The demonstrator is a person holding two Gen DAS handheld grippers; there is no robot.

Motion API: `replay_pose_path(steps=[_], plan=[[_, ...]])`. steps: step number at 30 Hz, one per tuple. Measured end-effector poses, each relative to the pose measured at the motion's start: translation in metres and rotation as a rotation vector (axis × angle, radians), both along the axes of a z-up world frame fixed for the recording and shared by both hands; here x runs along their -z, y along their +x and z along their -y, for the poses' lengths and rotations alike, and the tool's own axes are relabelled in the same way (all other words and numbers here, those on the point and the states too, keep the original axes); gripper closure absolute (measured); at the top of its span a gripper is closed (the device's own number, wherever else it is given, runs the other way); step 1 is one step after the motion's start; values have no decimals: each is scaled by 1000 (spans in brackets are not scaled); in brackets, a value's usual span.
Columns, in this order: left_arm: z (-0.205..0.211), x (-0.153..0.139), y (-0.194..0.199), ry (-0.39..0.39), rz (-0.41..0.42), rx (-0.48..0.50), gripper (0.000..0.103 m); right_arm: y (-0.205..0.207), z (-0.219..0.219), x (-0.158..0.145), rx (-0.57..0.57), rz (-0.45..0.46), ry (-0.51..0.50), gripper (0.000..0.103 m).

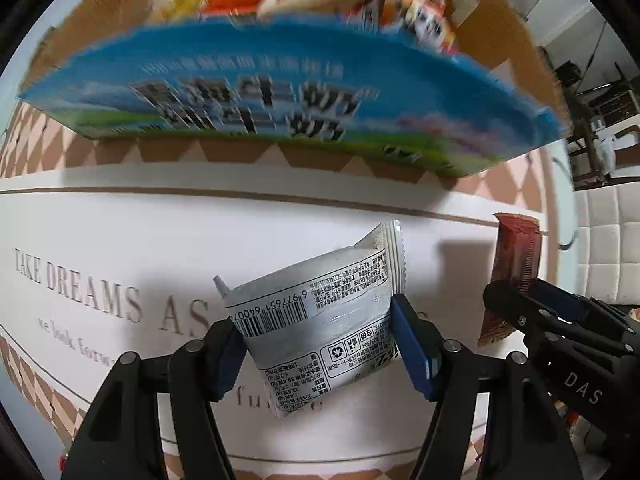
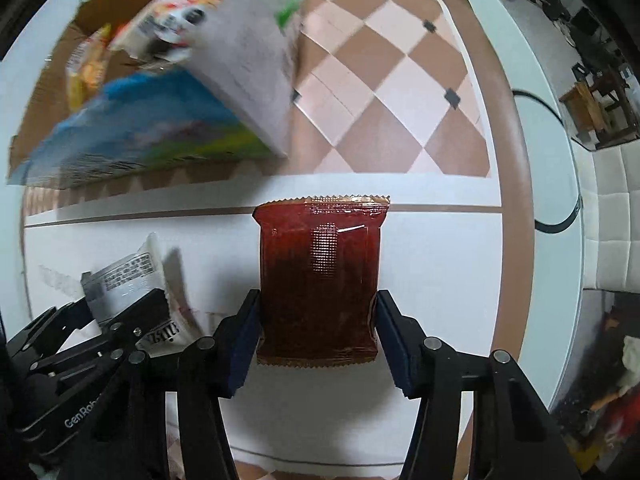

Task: Organize snacks
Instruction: 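Carry both packs over the box and lower them inside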

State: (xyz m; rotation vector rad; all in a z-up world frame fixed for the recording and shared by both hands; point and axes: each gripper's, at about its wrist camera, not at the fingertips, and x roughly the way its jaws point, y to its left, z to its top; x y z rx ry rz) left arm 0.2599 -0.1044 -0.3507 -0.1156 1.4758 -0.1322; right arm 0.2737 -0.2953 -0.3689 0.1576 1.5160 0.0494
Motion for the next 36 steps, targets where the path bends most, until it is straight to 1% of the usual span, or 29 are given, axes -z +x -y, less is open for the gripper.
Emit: replay_pose_path(steps=[1, 3, 5, 6, 8, 10, 12, 13, 16, 17, 18, 22, 25, 28, 31, 36], plan=[[-3, -10, -2, -12, 11, 5, 38, 0, 0, -4, -5, 7, 10, 45], [-8, -29, -1, -29, 37, 0, 38, -5, 1, -22, -16, 32, 38, 45], [-17, -47, 1, -45, 58, 0, 38, -7, 0, -43, -18, 52, 70, 45], [-27, -56, 9, -56, 71, -6, 38, -6, 2, -54, -17, 63, 92, 45], [-36, -78, 15, -73, 94, -8, 38, -8, -8, -85, -19, 84, 121, 45], [-40, -91, 28, -91, 124, -19, 38, -5, -17, -110, -18, 112, 148, 45], [-49, -110, 44, -106, 151, -26, 38, 4, -20, -129, -13, 134, 178, 45], [-49, -115, 54, -107, 160, -21, 38, 19, -37, -127, -11, 146, 187, 45], [-63, -130, 88, -112, 187, -21, 38, 50, -49, -143, 0, 179, 210, 44], [-64, -129, 103, -110, 191, -17, 38, 65, -66, -135, 3, 187, 215, 45], [-67, -130, 114, -108, 196, -16, 38, 77, -68, -140, 13, 197, 220, 45], [-85, -134, 169, -78, 209, -1, 38, 129, -82, -138, 28, 211, 218, 44], [-97, -128, 215, -55, 190, 11, 38, 169, -95, -133, 25, 197, 216, 44], [-107, -115, 256, -31, 153, 25, 38, 210, -114, -116, 15, 160, 203, 44], [-113, -100, 288, -5, 114, 45, 38, 241, -132, -96, 4, 116, 188, 44], [-120, -78, 316, 1, 47, 68, 38, 279, -157, -62, -21, 49, 156, 44]])
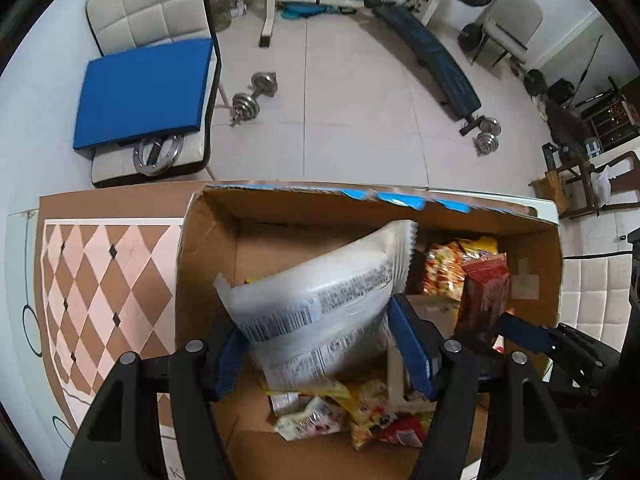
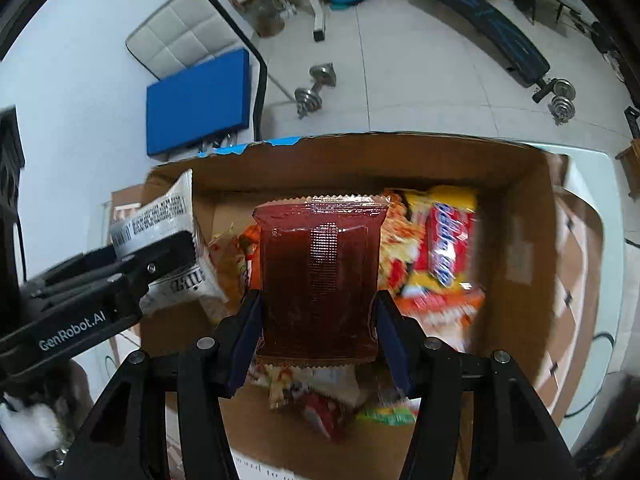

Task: Organize snacks
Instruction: 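Carry both packs over the box and lower them inside, then open both tools and raise them up out of the box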

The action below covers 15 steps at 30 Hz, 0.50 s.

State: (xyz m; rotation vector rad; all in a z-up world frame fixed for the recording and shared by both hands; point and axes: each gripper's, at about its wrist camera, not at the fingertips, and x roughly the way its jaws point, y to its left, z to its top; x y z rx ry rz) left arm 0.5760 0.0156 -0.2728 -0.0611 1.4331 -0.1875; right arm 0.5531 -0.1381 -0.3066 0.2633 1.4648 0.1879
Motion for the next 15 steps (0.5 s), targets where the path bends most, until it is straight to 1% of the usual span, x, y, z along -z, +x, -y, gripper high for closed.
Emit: replay_pose_path(steps=[4, 7, 8, 9, 10, 11, 12, 15], plan=[[-5, 12, 10, -6, -47, -2, 38, 20, -5, 17, 6, -21, 4, 44], [-12, 18, 12, -44, -74, -30, 38, 29, -5, 27, 15, -43, 15, 43], [-14, 19, 12, -51, -84, -41, 35, 30, -5, 29, 13, -52, 14, 42], [-15, 21, 12, -52, -95, -46, 26, 32, -5, 31, 16, -64, 7, 38], [-16, 24, 11, -48, -100, -47, 21, 32, -5, 32, 19, -69, -3, 32], [-17, 24, 11, -46, -98, -47, 11, 32, -5, 33, 17, -71, -25, 16], [-17, 24, 10, -41, -93, -45, 9, 32, -5, 33, 14, -66, -41, 12], [-17, 22, 6, -37, -84, -39, 8, 28, -3, 35, 21, -72, -41, 12]])
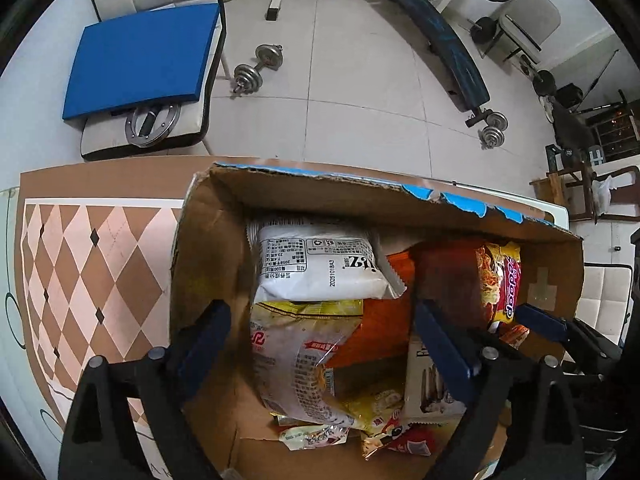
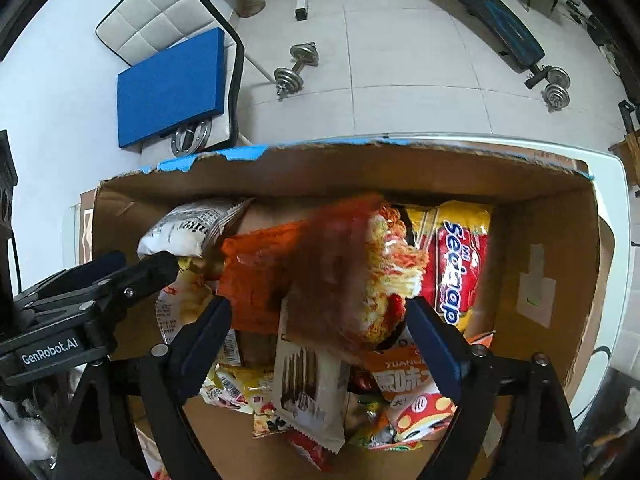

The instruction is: Organize snacks

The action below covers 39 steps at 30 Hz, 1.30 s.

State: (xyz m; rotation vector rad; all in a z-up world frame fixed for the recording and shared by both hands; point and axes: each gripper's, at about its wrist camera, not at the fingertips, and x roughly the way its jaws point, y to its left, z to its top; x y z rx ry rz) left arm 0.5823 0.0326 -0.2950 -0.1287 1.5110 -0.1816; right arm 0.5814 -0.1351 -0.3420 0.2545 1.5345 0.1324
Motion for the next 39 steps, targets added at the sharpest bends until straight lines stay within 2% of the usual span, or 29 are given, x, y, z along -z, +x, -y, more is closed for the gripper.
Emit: replay_pose_path(steps=[12, 20, 26, 39], plan=[[8, -26, -33, 78, 101, 29, 8, -40, 25, -26, 19, 51, -76, 11], [12, -56, -76, 79, 175, 17, 8, -86, 41, -54, 35, 121, -156, 11], [15, -89, -118, 75, 272, 0, 8, -130, 45, -85, 37, 189, -172, 11], [19, -168, -228, 97, 482, -22, 8, -246, 49, -175, 53, 395, -192, 11]])
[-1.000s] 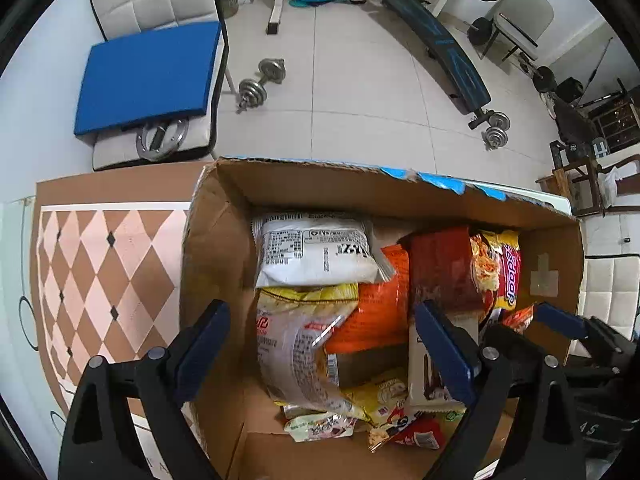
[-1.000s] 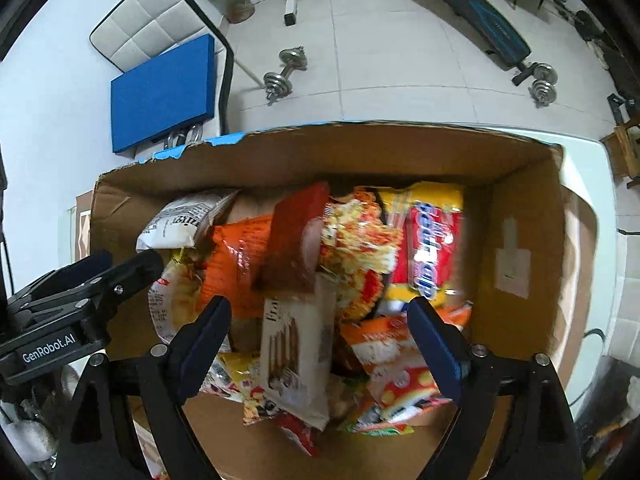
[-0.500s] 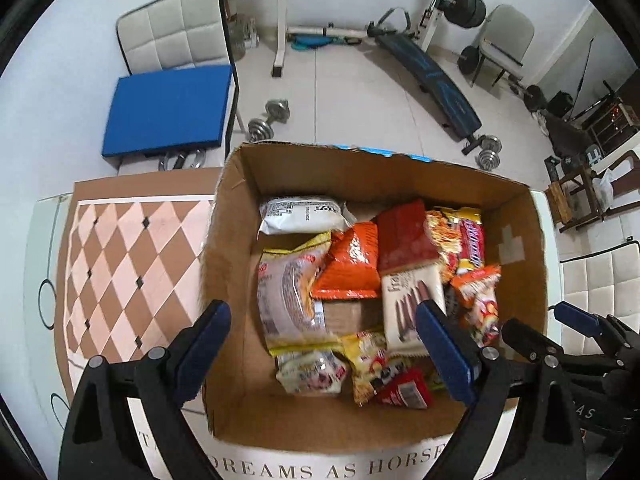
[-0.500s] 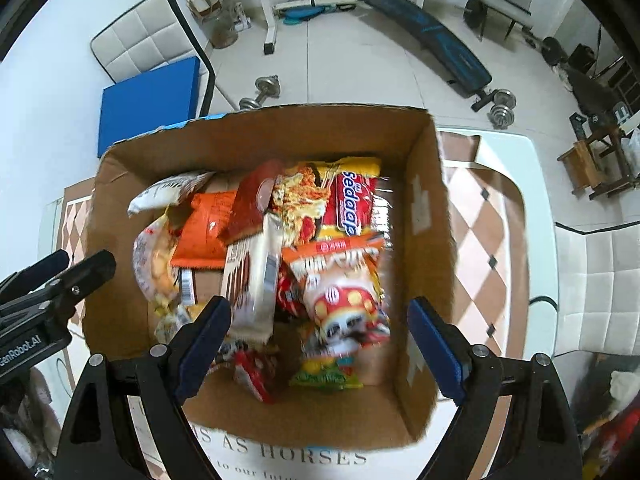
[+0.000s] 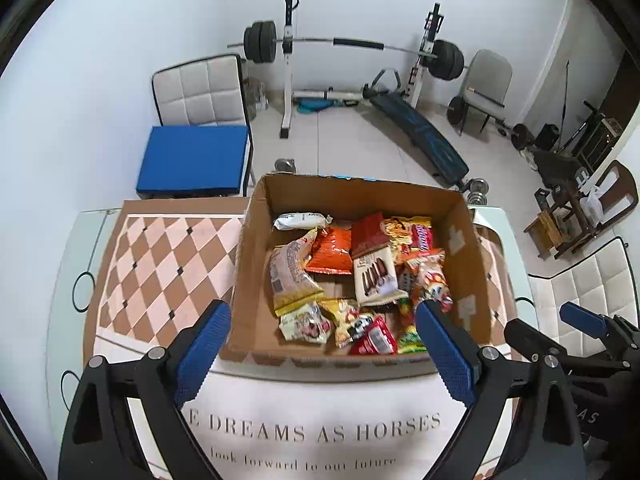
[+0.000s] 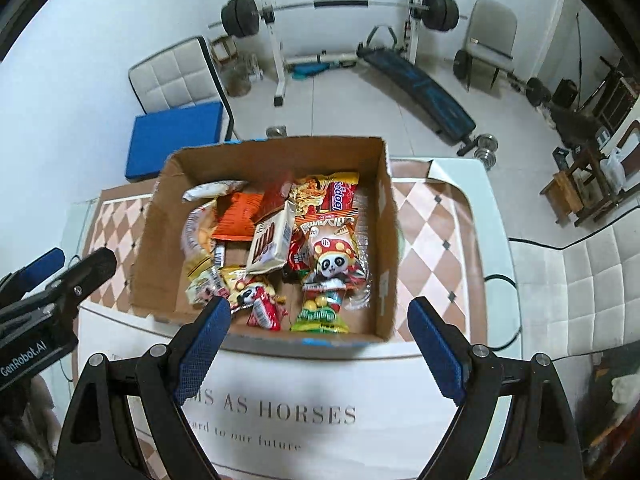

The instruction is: Organize snacks

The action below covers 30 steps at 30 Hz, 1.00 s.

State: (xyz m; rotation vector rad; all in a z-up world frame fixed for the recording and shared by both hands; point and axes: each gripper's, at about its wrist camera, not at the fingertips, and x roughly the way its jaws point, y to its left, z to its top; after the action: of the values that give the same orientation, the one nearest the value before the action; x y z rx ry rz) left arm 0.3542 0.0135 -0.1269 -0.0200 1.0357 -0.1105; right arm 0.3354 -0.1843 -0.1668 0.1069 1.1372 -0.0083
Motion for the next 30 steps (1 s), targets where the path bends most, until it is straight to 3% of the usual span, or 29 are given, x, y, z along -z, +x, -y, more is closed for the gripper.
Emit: replay_pose_path(steps=[6, 16, 28, 30], plan=[[3, -35, -48, 25, 86, 5, 8, -54, 4, -40, 1, 81, -10, 11], [1, -70, -108, 13, 150, -14, 8, -127, -1, -101, -27, 203, -36, 10], [-2, -99, -144, 30, 239, -22, 8, -168, -3, -128, -40, 238, -27, 9], [-2, -98, -141, 33, 247, -31, 8, -170, -3, -129, -28, 248, -41, 4]])
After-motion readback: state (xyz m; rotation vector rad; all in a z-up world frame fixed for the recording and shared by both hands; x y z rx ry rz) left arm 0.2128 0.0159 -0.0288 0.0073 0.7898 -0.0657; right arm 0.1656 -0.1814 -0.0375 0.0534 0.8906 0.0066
